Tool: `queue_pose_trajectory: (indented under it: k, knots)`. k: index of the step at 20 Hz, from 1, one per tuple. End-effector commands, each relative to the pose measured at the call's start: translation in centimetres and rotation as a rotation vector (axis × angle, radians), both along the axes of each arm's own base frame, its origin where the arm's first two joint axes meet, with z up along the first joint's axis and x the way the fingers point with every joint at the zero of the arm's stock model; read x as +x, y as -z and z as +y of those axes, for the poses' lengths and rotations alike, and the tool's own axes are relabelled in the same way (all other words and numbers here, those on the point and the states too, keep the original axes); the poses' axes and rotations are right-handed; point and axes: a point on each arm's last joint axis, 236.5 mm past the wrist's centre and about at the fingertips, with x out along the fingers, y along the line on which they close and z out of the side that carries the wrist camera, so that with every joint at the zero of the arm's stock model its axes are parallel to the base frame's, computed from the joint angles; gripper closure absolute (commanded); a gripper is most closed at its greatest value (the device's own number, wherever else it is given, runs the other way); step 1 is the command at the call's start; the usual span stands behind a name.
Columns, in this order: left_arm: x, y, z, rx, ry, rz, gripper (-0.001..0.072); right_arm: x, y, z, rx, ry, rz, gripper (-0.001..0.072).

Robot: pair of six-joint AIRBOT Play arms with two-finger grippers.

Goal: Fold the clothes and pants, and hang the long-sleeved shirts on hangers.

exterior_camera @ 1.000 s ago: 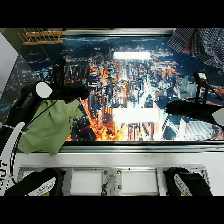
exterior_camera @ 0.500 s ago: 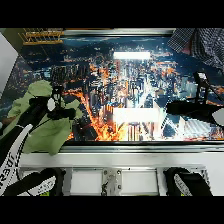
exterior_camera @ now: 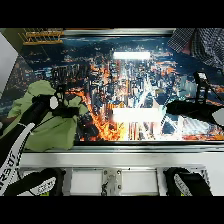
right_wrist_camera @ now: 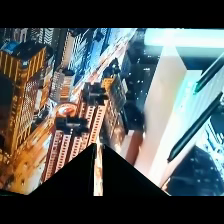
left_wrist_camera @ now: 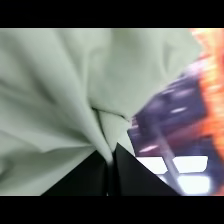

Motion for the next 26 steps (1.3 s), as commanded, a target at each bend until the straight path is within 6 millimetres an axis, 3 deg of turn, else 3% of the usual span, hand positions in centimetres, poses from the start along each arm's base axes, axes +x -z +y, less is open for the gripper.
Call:
queue_pose_trajectory:
  k: [1, 3, 5, 6, 8, 9, 10, 11, 13, 15, 17, 19, 22, 23, 24, 26]
  knots:
    - [2.9, -8.5, -9.9, -0.214, 0.11, -0.19, 0.07, 0.0, -0.4, 0.9, 0.061, 0.015, 0.006, 0.0648]
    - [4.8, -13.6, -16.7, -0.302, 0.214, -0.341, 0.0701, 0.3, -0.9, 1.4, 0.098, 0.019, -0.011, 0.0648]
    - [6.2, -17.9, -23.7, -0.375, 0.317, -0.451, 0.0701, 1.8, -1.9, 0.1, 0.071, 0.063, -0.086, 0.0649]
    - [6.8, -19.2, -26.4, -0.399, 0.355, -0.48, 0.07, 2.5, -2.4, -0.9, 0.065, 0.096, -0.12, 0.065]
    - [8.4, -20.8, -30.0, -0.423, 0.395, -0.524, 0.0694, 3.4, -3.2, -2.8, 0.068, 0.163, -0.164, 0.065]
    - [9.5, -21.2, -30.7, -0.431, 0.394, -0.539, 0.0438, 3.6, -3.3, -3.7, 0.066, 0.189, -0.172, 0.065]
    - [10.6, -21.4, -30.5, -0.432, 0.38, -0.547, 0.0116, 3.6, -3.3, -4.4, 0.064, 0.21, -0.172, 0.0649]
    - [11.8, -21.2, -29.1, -0.423, 0.345, -0.528, 0.0068, 3.6, -3.3, -5.0, 0.062, 0.226, -0.173, 0.0649]
    - [13.6, -20.2, -24.3, -0.37, 0.274, -0.467, 0.0082, 3.6, -3.2, -5.9, 0.06, 0.249, -0.17, 0.065]
    - [14.3, -18.3, -17.8, -0.307, 0.179, -0.38, 0.0083, 3.4, -3.0, -5.8, 0.061, 0.247, -0.157, 0.065]
    - [13.7, -15.3, -10.4, -0.251, 0.055, -0.282, 0.0082, 2.9, -2.4, -5.4, 0.063, 0.232, -0.124, 0.0649]
    - [11.7, -11.7, -3.7, -0.213, -0.073, -0.189, 0.0083, 2.4, -1.5, -5.1, 0.067, 0.219, -0.082, 0.065]
    - [6.4, -5.0, 4.4, -0.175, -0.259, -0.025, 0.0083, 1.7, -0.1, -4.5, 0.073, 0.199, -0.022, 0.065]
    - [4.7, -2.6, 6.3, -0.173, -0.306, 0.027, 0.0083, 1.6, 0.3, -4.2, 0.075, 0.188, -0.004, 0.0651]
    - [3.2, -0.6, 7.5, -0.186, -0.342, 0.072, 0.0083, 1.5, 0.5, -3.9, 0.075, 0.178, 0.007, 0.0701]
    - [1.7, 2.5, 7.7, -0.276, -0.361, 0.136, 0.0084, 1.6, 1.1, -3.1, 0.077, 0.156, 0.023, 0.0696]
